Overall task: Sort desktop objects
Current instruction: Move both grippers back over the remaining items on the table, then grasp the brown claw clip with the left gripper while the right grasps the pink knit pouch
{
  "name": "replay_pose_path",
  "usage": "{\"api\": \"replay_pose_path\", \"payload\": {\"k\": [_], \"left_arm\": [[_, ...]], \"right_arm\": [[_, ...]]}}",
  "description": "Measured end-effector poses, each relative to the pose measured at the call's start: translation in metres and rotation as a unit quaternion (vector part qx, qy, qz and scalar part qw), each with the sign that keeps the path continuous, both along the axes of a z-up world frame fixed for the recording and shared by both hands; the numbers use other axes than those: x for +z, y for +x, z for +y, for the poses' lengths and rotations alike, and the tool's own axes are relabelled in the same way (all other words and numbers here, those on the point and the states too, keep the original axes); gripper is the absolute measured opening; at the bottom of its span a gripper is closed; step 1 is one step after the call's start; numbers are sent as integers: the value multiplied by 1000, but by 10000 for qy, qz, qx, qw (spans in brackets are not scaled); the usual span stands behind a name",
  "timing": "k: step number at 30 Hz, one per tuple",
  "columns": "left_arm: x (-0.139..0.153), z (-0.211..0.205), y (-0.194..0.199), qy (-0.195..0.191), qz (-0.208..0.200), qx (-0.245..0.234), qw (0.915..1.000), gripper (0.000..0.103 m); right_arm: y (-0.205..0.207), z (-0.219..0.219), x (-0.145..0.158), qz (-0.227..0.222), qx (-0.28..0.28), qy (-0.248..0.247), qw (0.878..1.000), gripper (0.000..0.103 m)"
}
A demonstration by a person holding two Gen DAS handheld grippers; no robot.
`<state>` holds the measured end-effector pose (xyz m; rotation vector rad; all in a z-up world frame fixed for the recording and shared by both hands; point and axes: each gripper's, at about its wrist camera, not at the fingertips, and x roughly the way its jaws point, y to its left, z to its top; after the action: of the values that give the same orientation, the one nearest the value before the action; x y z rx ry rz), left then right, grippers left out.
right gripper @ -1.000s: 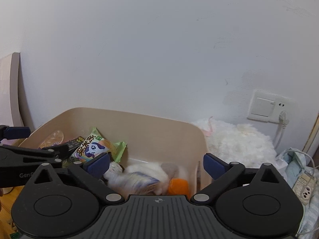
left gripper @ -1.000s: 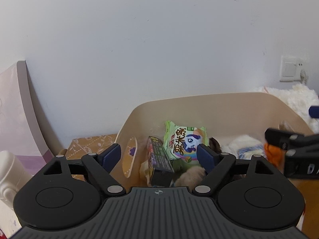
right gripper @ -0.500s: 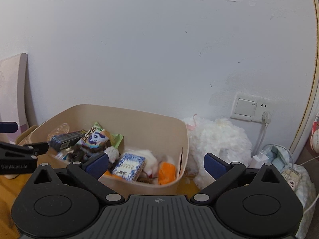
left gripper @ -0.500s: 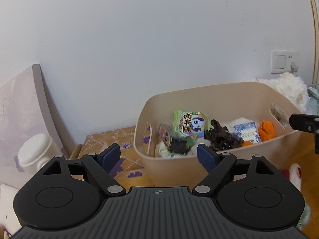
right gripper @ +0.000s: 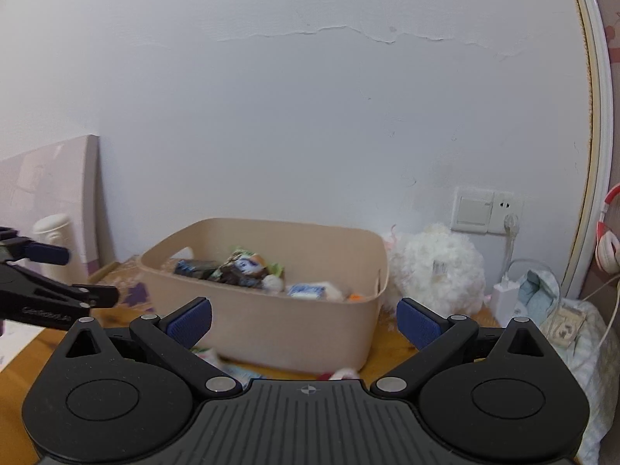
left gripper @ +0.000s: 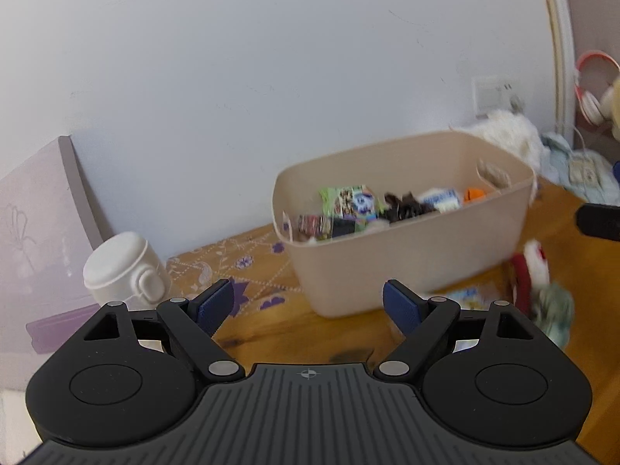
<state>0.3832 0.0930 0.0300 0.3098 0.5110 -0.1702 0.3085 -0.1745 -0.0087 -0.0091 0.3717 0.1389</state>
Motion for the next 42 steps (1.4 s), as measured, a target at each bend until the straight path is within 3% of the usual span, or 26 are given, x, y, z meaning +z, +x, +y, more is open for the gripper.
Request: {"api": "replay_pose_path", "payload": {"k": [5,9,14,23,35,38,40,41,42], "left_arm": [[-18,19,1,286,249,-184,9991,86],[-41,28,9,485,457,-633,9958,86],[-62,33,14,531,697,-1217,9887,86],[-93,34,27,625,984,-1715,9783,86],[-112,17,30,862,668,-2277,9676,86],[-112,18,35,731,716,-2335,9670,85],[-112,21,39,505,848,-2374,9664,78],[-112,23,40,359,935,-2423,9650,68],[-111,24,40,285,979,-2431,9646,68]], "right_arm": [[-24,3,-24,279,61,217,9994,103],[-42,12,-46,498,126,215,9984,103],[-52,30,-66,834,422,1,9956,103],[-45,52,-84,1086,510,-352,9921,103],[-22,67,-102,1173,526,-496,9905,93],[-19,68,-103,1162,501,-502,9907,89],[-18,67,-104,1175,494,-469,9907,86],[-18,66,-105,1184,486,-450,9908,83],[-17,66,-105,1201,482,-435,9906,80]]}}
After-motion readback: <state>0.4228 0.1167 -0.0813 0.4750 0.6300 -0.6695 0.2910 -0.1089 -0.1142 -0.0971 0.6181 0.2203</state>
